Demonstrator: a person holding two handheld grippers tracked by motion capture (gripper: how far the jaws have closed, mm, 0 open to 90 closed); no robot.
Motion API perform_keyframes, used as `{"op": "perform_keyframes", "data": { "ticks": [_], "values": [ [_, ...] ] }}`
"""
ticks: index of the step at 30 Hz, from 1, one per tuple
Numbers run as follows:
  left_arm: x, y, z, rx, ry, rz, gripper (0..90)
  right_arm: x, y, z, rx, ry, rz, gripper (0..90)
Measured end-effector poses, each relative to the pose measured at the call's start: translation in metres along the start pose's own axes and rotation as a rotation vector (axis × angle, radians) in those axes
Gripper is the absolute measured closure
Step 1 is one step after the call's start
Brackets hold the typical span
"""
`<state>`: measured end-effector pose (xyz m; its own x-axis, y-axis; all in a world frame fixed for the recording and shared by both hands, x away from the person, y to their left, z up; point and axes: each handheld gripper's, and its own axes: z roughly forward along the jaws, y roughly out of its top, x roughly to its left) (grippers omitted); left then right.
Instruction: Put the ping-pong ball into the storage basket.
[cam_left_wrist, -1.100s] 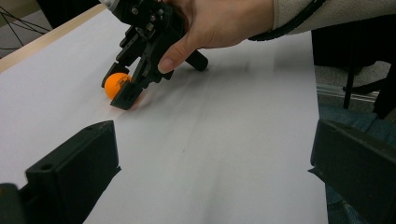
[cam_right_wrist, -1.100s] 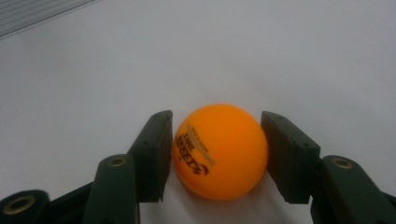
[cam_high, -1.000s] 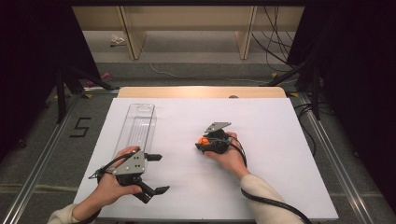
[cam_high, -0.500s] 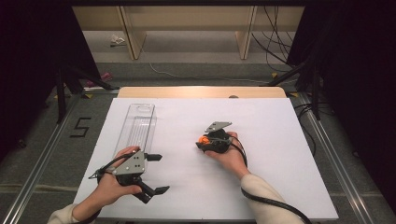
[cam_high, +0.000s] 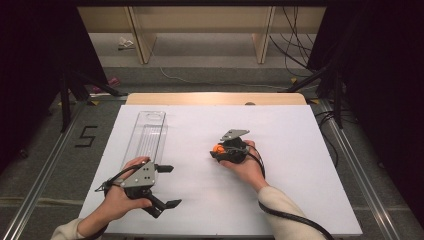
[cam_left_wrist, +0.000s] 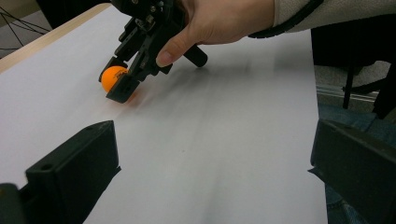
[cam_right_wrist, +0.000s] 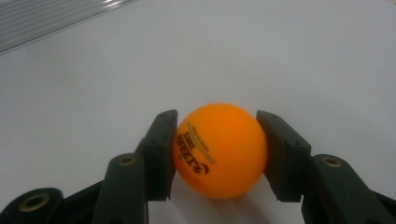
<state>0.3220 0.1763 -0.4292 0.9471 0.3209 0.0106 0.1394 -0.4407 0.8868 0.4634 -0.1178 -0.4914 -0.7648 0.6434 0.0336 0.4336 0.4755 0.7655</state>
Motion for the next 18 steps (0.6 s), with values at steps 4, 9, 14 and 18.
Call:
{"op": "perform_keyframes", "data": {
  "ticks": [4,9,14,18],
  "values": [
    [0.0,0.0,0.0001,0.0,0.0,0.0,0.7,-0.0002,0.0012,-0.0015,-0.007,-0.002,-0.002,51.4],
    [0.0,0.0,0.0001,-0.001,-0.001,-0.001,0.7,0.0,0.0029,-0.0034,-0.013,0.0,-0.001,51.4],
    [0.0,-0.0001,0.0002,0.0,-0.001,-0.001,0.7,0.0007,0.0049,-0.005,-0.023,0.002,-0.005,51.5],
    [0.0,-0.0001,0.0002,0.0,0.0,-0.001,0.7,0.0019,0.0074,-0.0069,-0.031,0.004,-0.007,51.5]
  ]
}}
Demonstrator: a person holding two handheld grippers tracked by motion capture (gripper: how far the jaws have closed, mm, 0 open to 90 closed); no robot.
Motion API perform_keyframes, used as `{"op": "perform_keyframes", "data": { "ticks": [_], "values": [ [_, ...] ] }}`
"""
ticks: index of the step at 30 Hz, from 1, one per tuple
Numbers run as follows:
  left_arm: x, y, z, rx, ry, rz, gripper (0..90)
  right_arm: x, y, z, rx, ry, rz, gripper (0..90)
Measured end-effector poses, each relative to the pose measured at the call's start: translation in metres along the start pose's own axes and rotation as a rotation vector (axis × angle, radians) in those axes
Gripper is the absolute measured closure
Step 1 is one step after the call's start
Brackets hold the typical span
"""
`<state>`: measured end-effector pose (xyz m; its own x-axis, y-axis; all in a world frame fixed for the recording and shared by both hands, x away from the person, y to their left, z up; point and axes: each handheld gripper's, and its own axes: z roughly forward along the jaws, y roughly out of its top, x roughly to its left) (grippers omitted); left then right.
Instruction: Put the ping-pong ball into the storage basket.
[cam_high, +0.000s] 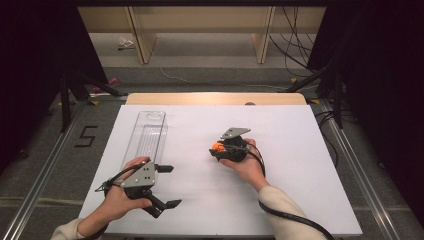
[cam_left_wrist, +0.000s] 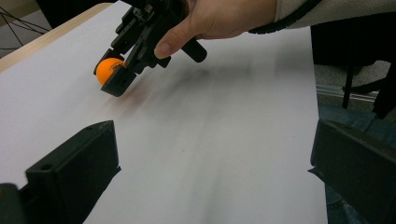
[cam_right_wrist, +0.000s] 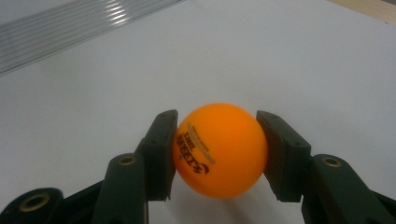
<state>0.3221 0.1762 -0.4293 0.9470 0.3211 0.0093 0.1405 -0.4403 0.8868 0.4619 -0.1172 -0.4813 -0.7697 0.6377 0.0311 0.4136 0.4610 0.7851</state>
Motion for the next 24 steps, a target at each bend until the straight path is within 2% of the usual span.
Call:
{"op": "perform_keyframes", "data": {
  "ticks": [7,24],
  "values": [
    [0.0,0.0,0.0,0.0,0.0,0.001,0.7,0.003,0.006,-0.004,-0.026,0.007,-0.005,51.4],
    [0.0,0.0,0.0,0.0,-0.001,0.001,0.7,0.007,0.013,-0.008,-0.048,0.013,-0.015,51.5]
  ]
}}
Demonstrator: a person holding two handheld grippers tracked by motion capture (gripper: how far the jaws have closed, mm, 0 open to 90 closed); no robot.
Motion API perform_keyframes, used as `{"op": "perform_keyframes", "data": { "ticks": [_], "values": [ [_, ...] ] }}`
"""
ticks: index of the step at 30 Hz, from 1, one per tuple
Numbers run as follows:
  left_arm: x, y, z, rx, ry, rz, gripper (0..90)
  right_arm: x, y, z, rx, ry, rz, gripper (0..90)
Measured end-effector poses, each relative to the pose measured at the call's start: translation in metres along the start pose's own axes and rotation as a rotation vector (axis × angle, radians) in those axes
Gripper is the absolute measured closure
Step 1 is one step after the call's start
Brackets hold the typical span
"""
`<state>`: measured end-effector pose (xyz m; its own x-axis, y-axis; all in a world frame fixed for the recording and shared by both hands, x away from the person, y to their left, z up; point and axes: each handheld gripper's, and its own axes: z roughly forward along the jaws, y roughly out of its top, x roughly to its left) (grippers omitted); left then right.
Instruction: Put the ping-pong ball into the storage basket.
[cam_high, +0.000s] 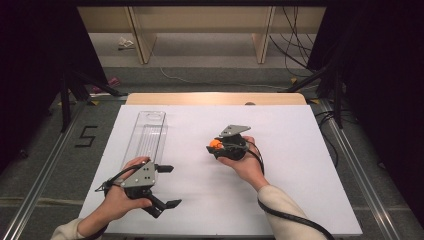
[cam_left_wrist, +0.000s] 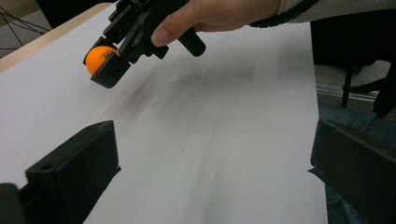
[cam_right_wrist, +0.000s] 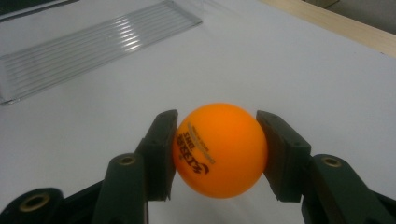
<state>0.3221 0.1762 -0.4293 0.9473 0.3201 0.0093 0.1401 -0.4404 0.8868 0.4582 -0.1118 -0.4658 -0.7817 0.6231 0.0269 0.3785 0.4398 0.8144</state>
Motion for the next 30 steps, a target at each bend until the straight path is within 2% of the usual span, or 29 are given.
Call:
{"op": "perform_keyframes", "data": {
  "ticks": [30],
  "values": [
    [0.0,0.0,0.0,0.005,0.0,0.003,0.7,0.008,0.013,-0.005,-0.04,0.013,-0.02,51.5]
  ]
}}
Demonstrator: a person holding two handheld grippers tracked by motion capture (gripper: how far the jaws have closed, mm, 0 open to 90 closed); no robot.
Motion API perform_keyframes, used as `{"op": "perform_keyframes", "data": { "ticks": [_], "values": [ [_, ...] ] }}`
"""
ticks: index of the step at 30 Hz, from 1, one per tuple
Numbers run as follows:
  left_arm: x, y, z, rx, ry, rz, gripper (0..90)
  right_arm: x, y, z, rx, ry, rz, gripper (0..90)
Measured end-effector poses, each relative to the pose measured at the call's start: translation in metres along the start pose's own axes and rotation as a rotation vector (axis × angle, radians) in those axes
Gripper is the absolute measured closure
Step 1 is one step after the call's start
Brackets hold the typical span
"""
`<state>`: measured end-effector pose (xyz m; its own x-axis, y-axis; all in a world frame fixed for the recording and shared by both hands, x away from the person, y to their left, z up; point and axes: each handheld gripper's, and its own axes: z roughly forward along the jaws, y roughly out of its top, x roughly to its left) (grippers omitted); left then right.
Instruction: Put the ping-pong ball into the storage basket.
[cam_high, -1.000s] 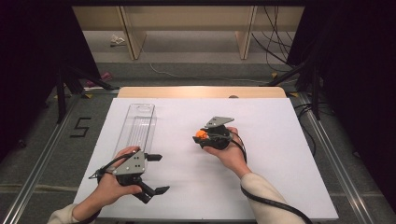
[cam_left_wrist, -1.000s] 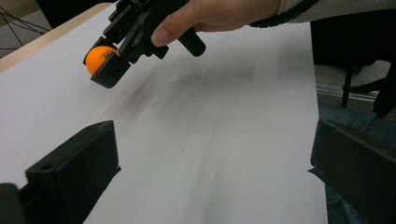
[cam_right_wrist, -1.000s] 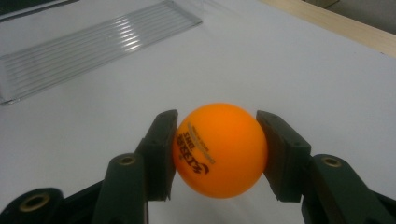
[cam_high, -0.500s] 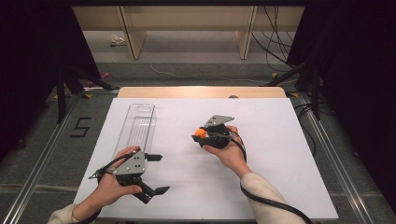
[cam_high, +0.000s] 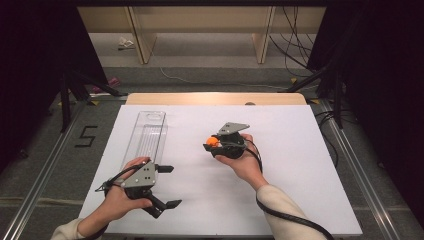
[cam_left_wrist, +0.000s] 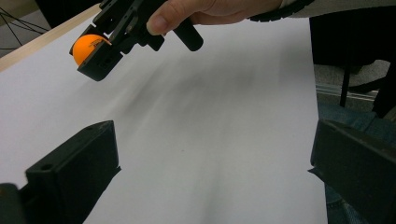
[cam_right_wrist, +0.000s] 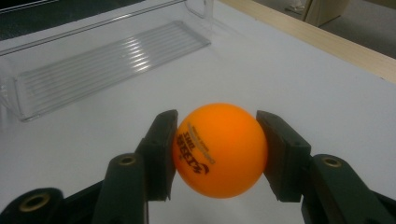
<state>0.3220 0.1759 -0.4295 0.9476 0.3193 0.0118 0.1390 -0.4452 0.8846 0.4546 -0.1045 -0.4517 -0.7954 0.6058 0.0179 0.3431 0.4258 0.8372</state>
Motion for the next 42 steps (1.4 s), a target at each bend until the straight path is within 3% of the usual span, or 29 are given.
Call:
{"op": "perform_keyframes", "data": {
  "ticks": [42],
  "values": [
    [0.0,0.0,0.0,0.001,-0.001,0.0,0.7,0.012,0.014,-0.002,-0.035,0.022,-0.028,51.5]
  ]
}}
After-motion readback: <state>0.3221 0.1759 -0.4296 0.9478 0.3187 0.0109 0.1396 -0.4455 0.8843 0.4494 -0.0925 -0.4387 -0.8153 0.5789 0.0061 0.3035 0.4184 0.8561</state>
